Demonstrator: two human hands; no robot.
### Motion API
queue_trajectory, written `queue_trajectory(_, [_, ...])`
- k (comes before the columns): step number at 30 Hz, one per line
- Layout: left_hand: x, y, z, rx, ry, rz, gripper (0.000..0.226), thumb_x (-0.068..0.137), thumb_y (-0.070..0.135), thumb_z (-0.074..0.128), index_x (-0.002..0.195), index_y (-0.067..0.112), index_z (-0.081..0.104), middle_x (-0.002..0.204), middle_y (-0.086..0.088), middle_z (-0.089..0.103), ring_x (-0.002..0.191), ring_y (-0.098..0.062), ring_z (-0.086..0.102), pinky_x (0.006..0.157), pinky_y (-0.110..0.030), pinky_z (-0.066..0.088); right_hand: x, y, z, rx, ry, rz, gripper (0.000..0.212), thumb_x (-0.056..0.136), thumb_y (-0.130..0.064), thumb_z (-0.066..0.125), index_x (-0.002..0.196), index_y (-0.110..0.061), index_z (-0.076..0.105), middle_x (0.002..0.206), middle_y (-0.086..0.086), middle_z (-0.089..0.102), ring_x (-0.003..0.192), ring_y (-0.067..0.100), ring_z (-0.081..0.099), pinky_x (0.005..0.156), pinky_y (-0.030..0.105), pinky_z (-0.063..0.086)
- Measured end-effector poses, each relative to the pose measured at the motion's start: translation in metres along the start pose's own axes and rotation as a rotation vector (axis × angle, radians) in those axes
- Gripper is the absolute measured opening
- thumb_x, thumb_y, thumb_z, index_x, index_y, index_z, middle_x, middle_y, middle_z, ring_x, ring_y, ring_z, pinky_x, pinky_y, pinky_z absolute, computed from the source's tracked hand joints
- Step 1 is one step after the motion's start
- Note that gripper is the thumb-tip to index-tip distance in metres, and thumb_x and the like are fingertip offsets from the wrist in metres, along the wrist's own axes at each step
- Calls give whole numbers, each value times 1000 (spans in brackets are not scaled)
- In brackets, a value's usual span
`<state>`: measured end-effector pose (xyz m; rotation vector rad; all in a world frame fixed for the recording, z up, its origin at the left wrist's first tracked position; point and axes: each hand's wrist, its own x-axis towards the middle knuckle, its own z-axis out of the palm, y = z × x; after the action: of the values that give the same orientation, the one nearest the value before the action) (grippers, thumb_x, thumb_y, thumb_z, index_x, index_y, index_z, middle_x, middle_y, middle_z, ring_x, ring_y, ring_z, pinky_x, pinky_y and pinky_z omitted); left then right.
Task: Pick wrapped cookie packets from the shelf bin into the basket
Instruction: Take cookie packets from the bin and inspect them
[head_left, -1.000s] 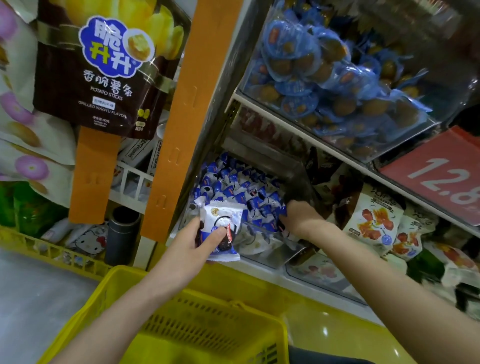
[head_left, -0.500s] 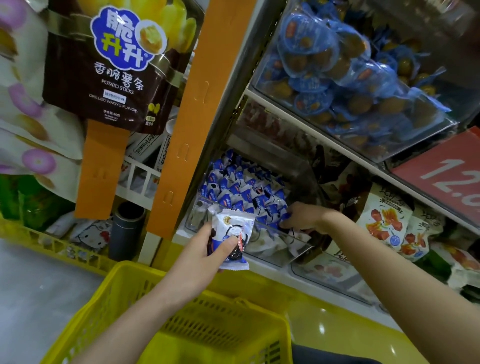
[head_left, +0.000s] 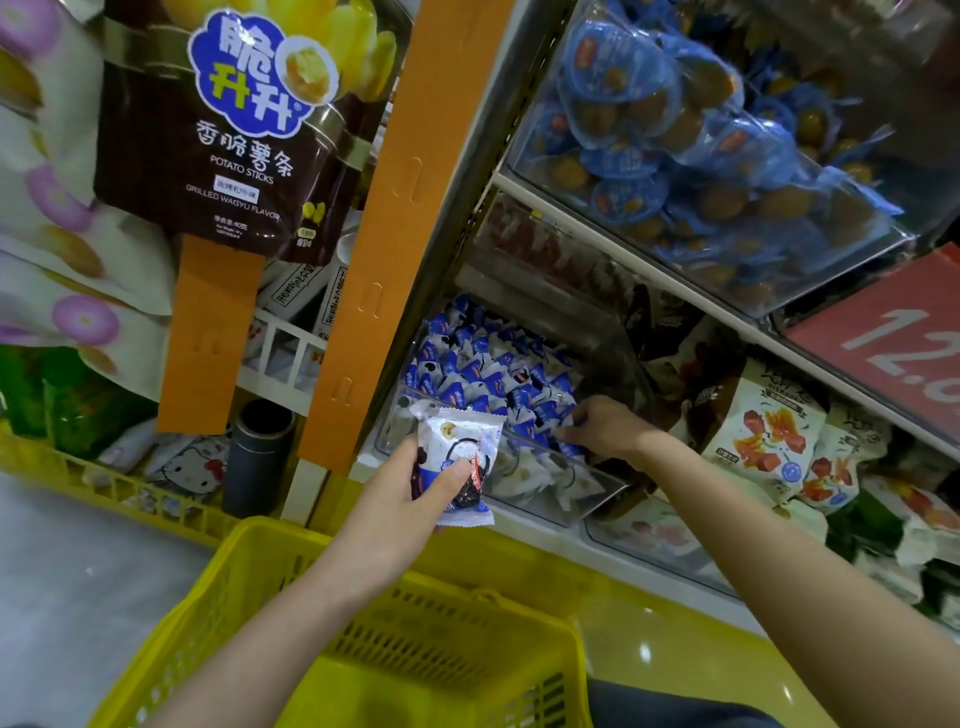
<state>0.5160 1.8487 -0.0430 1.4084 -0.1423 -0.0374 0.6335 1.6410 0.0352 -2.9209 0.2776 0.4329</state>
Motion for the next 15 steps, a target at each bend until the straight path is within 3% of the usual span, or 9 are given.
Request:
queue_trajectory(2, [1,0,2,0,3,7,11,89,35,52,98,40,51,95,23,62,83,13,60,69,-16,51,-1,2,1,39,19,-17,18,90,-28,57,83,-12,53,78,-1,51,70,12,53,67,25,48])
queue_trajectory(5, [0,1,5,-4,-7,3,10,89,34,52,97,40,51,96,22,63,84,15,59,67,-9,49,-1,4,8,-99,7,-70,23,89,-25,58,71,-14,51,69,-1,48,65,12,48,60,23,38])
queue_trajectory(8, [-3,1,7,4,-19,-15,10,90,33,52,97,40,50,95,20,63,82,15,60,61,-7,48,1,4,14,-112,29,-76,18,91,-26,56,82,-10,57,75,2,52,76,17,52,70,28,42])
queue_trajectory(10, [-5,-1,8,-3,-27,-29,11,91,31,53,98,40,50,96,19,64,81,15,60,59,-5,46,-2,5,17,34,79,-54,20,93,-31,52,88,-12,58,84,4,58,80,17,55,74,30,43])
queue_trajectory(12, [-6,-4,8,4,-25,-37,11,91,29,53,97,38,51,96,20,63,81,17,59,61,-2,44,-17,4,20,252,239,-131,16,95,-32,47,93,-18,55,87,0,61,76,14,56,69,25,42])
queue_trajectory(15, [-6,-11,10,28,-23,-59,13,91,25,55,100,33,53,97,19,64,85,13,60,69,-4,46,-59,-3,33,456,509,-426,16,96,-31,45,96,-21,57,81,-6,61,69,6,57,59,13,41])
